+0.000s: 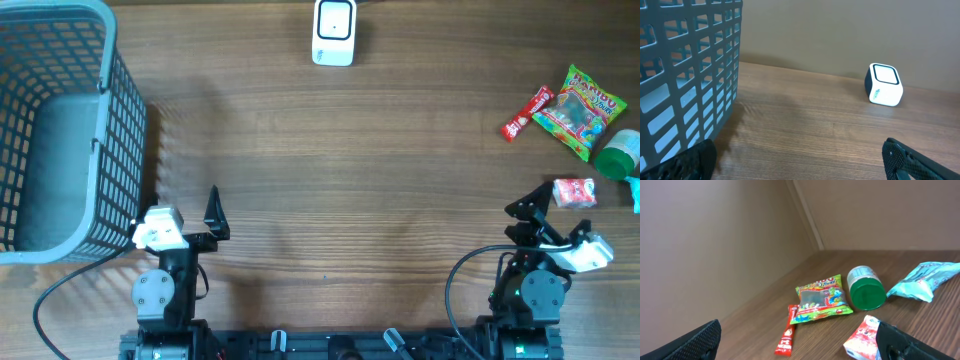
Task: Scan the item barcode
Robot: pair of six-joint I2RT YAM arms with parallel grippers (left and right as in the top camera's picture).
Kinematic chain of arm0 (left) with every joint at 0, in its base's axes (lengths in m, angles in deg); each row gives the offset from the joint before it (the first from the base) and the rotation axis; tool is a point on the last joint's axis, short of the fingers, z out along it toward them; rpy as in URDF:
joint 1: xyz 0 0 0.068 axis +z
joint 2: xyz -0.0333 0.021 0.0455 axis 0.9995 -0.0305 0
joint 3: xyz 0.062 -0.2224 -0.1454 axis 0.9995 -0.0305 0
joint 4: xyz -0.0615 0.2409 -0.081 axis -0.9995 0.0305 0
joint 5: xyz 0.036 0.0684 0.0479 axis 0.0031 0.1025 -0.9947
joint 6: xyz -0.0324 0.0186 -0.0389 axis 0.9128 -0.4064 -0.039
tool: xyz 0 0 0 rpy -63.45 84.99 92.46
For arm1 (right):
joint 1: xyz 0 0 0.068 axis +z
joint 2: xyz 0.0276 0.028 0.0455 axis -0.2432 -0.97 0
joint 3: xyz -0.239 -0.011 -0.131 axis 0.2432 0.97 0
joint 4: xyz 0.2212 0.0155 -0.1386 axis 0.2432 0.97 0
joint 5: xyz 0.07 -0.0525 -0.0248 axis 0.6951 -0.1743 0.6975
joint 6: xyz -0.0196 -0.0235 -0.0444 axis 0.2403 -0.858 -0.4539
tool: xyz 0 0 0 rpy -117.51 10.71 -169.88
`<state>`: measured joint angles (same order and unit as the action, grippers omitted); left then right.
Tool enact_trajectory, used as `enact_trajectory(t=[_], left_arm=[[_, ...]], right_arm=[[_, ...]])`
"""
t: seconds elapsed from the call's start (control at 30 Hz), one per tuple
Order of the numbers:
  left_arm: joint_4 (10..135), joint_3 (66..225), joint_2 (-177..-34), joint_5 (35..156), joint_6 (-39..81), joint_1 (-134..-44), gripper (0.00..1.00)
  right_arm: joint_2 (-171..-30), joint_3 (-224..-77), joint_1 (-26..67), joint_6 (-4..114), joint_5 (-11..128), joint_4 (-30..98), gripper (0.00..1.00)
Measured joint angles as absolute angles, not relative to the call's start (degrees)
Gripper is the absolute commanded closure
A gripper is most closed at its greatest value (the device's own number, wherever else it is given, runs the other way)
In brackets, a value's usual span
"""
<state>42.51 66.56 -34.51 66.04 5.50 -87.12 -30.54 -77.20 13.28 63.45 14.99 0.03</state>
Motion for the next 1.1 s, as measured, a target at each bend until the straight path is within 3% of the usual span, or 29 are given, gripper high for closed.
enact_trajectory(t=[0.17, 0.43, 0.77, 1.1], left_arm=[[42.5, 66.6, -34.5, 66.0, 5.5, -87.1, 0.0], [42.5, 66.6, -34.5, 66.0, 5.5, -87.1, 0.0], [42.5, 66.6, -34.5, 66.0, 5.5, -87.1, 0.0], [42.5, 66.6, -34.5, 66.0, 5.5, -87.1, 0.0]], right_arm=[[-30.5, -77.2, 13.3, 64.3, 21.9, -0.8, 0.0], [-30.5, -77.2, 13.3, 84.7, 31.7, -0.5, 0.0], [-31.3, -77.2, 13.3, 55.9, 44.3, 0.6, 0.0], [-33.5, -77.2, 13.3, 45.3, 45.8, 0.7, 0.0]])
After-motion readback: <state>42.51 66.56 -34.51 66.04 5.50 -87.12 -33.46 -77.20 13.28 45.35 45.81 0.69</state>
